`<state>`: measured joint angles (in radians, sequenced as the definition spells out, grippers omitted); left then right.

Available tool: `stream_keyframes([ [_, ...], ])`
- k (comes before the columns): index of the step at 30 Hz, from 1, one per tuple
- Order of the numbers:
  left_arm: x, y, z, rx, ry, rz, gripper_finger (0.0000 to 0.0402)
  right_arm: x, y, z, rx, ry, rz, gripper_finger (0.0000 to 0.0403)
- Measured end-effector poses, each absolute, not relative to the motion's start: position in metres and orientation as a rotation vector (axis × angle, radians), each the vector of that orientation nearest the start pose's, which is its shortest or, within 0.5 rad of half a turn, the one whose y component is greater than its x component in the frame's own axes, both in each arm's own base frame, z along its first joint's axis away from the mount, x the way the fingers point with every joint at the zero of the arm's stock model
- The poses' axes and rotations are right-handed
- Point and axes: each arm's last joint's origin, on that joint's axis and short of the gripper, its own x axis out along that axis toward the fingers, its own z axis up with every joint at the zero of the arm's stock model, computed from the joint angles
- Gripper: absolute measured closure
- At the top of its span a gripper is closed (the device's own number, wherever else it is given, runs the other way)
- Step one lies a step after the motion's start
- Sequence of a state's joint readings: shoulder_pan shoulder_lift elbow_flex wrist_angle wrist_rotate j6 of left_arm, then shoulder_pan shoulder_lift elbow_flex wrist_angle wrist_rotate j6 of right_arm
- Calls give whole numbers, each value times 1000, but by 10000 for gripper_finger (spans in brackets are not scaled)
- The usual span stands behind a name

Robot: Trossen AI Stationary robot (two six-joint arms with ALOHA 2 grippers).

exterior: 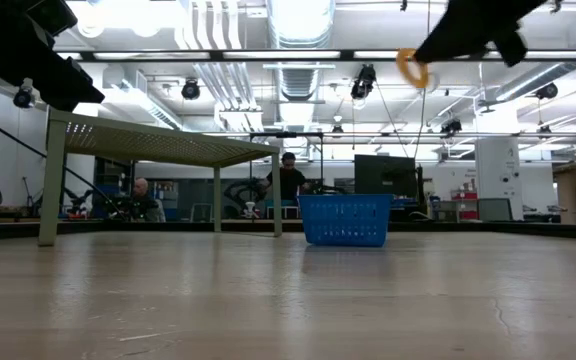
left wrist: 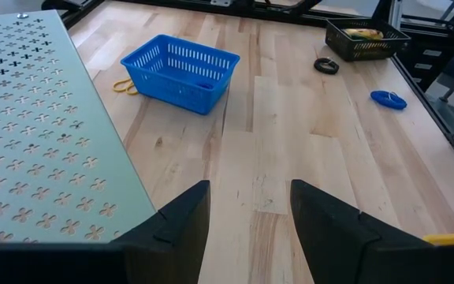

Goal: Pick & Place Office Desk Supplies
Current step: Put the yellow spring keychain into the blue basket

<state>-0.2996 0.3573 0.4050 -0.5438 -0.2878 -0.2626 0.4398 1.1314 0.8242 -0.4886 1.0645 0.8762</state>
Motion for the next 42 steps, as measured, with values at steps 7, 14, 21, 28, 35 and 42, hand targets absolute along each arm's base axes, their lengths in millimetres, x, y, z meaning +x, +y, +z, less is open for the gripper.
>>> stream_keyframes([
  [7, 97, -21, 222, -114, 473, 51, 219, 237, 32, 254, 415, 372, -802, 390],
  [14, 97, -21, 222, -114, 473, 51, 219, 266, 3, 225, 499, 479, -821, 390],
  [21, 97, -21, 222, -114, 473, 50, 219, 292, -15, 199, 570, 619, -799, 390],
  [28, 97, -21, 222, -114, 472, 51, 219, 314, -27, 180, 627, 730, -775, 390],
  [35, 97, -21, 222, -114, 473, 51, 219, 322, -38, 169, 683, 856, -755, 390],
  [42, 97, -21, 222, -114, 472, 51, 219, 326, -41, 167, 702, 868, -743, 390],
])
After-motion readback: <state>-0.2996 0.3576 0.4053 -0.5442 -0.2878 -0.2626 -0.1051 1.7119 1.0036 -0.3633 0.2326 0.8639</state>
